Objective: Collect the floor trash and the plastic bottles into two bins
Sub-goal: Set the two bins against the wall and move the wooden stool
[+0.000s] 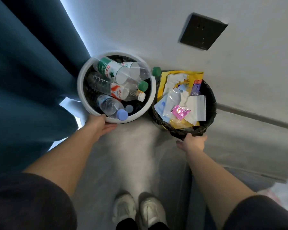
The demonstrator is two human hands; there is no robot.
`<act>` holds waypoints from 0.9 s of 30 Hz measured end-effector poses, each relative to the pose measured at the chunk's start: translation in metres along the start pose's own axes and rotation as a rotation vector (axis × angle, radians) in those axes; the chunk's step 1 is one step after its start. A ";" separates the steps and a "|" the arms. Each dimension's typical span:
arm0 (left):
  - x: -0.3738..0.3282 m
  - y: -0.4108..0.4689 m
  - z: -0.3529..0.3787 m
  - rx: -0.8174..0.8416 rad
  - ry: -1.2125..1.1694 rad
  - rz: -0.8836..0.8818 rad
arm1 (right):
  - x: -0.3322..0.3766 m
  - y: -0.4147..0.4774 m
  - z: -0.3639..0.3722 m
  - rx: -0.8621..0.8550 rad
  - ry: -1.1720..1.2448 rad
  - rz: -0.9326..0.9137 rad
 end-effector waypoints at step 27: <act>-0.050 0.002 -0.019 -0.397 1.427 0.383 | 0.044 0.043 -0.038 -0.022 -1.375 -0.598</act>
Point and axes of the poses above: each hand's wrist, its own y-axis towards the middle knuckle, its own z-axis out of the palm, x = y × z, the point moved 3 cm from there along y, towards the middle knuckle, and after that the axes turned 2 degrees about -z, right-handed, at the moved point
